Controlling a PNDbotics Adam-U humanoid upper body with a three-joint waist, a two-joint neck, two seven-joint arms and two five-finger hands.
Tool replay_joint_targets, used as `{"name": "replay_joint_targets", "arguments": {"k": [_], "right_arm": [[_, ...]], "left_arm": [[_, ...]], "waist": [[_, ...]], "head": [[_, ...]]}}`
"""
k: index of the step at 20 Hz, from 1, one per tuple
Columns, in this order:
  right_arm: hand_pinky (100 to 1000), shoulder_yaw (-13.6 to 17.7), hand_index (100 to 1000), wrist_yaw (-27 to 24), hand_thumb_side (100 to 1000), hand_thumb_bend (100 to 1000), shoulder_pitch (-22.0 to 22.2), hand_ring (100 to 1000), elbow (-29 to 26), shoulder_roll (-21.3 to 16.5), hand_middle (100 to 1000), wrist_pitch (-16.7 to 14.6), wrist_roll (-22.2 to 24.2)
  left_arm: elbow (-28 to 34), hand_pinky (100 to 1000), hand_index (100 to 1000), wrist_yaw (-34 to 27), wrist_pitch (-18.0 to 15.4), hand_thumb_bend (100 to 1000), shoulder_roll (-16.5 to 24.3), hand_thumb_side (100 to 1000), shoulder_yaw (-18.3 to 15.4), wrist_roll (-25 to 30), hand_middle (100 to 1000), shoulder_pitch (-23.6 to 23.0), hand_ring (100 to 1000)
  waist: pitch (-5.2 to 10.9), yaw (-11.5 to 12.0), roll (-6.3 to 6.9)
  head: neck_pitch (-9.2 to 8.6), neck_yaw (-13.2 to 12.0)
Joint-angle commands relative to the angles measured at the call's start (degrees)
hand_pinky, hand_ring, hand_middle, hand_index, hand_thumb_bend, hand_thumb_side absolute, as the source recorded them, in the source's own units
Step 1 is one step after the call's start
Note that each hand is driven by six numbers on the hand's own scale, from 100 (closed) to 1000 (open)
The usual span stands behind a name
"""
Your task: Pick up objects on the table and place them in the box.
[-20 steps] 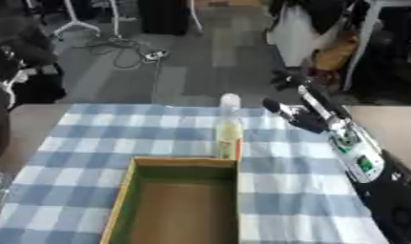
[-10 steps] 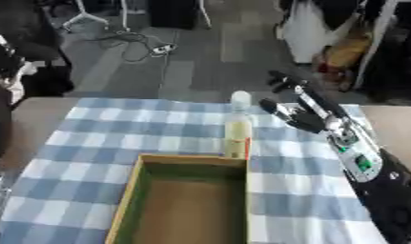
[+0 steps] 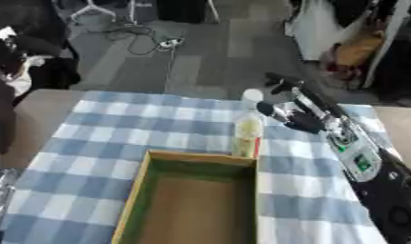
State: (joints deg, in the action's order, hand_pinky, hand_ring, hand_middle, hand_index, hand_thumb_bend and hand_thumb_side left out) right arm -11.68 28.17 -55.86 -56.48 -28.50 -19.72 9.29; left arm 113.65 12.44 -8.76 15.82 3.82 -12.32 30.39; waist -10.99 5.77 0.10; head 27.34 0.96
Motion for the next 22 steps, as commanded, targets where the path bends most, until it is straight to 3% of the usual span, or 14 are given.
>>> {"name": "replay_joint_targets", "arguments": {"k": [1, 22], "right_arm": [[1000, 0.5, 1000, 0.9, 963, 647, -1.6, 792, -1.3, -2.0, 834, 0.0, 0.8], [1000, 0.3, 1000, 2.7, 947, 588, -1.3, 804, -1.5, -2.0, 853, 0.1, 4.4]], "left_arm": [[0.9, 683, 831, -0.1, -0.3, 472, 0.4, 916, 0.0, 0.0, 767, 1.1, 567], [0.9, 684, 830, -0.2, -0.4, 473, 0.3, 917, 0.1, 0.1, 767, 1.5, 568]], "waist": [[0.74, 0.1, -0.05], [0.62, 0.4, -0.12]], "head": [[-0.62, -0.2], [-1.15, -0.5]]}}
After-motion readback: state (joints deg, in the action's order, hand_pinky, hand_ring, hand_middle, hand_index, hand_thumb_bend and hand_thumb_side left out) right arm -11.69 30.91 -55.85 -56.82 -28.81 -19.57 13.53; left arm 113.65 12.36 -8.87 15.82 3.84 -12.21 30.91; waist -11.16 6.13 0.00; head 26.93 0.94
